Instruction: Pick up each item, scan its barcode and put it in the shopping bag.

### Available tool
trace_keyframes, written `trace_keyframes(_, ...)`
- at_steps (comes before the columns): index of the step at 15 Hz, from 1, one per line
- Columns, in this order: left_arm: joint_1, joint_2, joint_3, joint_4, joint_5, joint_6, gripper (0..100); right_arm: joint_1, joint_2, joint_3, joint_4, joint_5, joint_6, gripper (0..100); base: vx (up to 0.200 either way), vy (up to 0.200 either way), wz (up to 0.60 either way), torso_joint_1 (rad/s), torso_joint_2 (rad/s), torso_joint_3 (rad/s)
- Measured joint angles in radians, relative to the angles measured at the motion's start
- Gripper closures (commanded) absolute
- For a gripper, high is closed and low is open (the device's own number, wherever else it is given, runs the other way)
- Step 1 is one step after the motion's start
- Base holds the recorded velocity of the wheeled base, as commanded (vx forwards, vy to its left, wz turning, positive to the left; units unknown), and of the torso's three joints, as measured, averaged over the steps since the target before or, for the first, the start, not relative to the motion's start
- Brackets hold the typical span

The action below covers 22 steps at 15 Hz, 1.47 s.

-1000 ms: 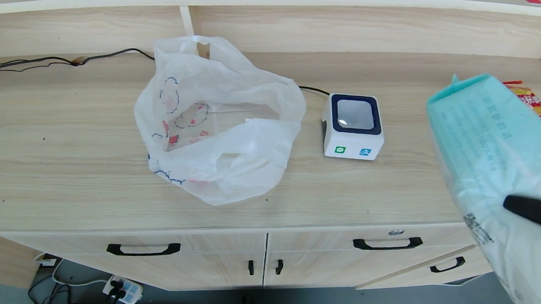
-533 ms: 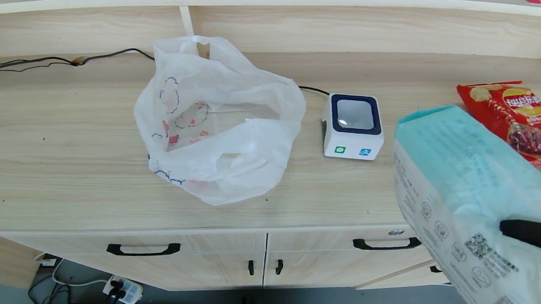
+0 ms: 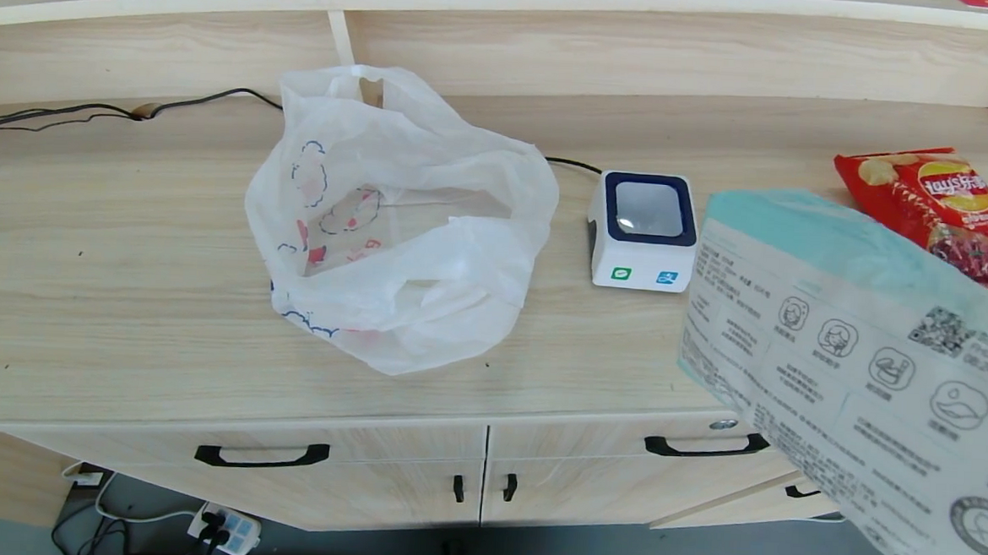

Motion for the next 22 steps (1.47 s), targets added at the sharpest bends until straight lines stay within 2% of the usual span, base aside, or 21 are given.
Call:
trace_keyframes(2,0.000,0.000,0.000,0.000,0.000,0.000,0,0.005,0.011,-0.019,0.004,-0.005,0.115,100,0.000,0.000,0.00,0.000,0.00,0.000)
trace_keyframes(6,-0.001,0.000,0.000,0.001,0.000,0.000,0,0.006,0.063,-0.062,0.008,-0.001,0.207,100,0.000,0.000,0.00,0.000,0.00,0.000)
trace_keyframes(12,0.000,0.000,0.000,0.001,0.000,0.000,0,0.006,0.193,-0.112,0.001,0.018,0.255,100,0.000,0.000,0.00,0.000,0.00,0.000)
trace_keyframes(14,-0.001,0.000,0.000,0.000,0.000,-0.001,0,0.005,0.220,-0.135,0.000,0.081,0.318,100,0.000,0.000,0.00,0.000,0.00,0.000)
trace_keyframes(20,0.000,0.000,0.000,-0.001,0.000,0.002,0,-0.007,0.255,-0.170,-0.031,0.315,0.392,100,0.000,0.000,0.00,0.000,0.00,0.000)
trace_keyframes(22,-0.001,0.000,0.000,0.001,0.000,0.003,0,-0.023,0.278,-0.174,-0.102,0.329,0.469,100,0.000,0.000,0.00,0.000,0.00,0.000)
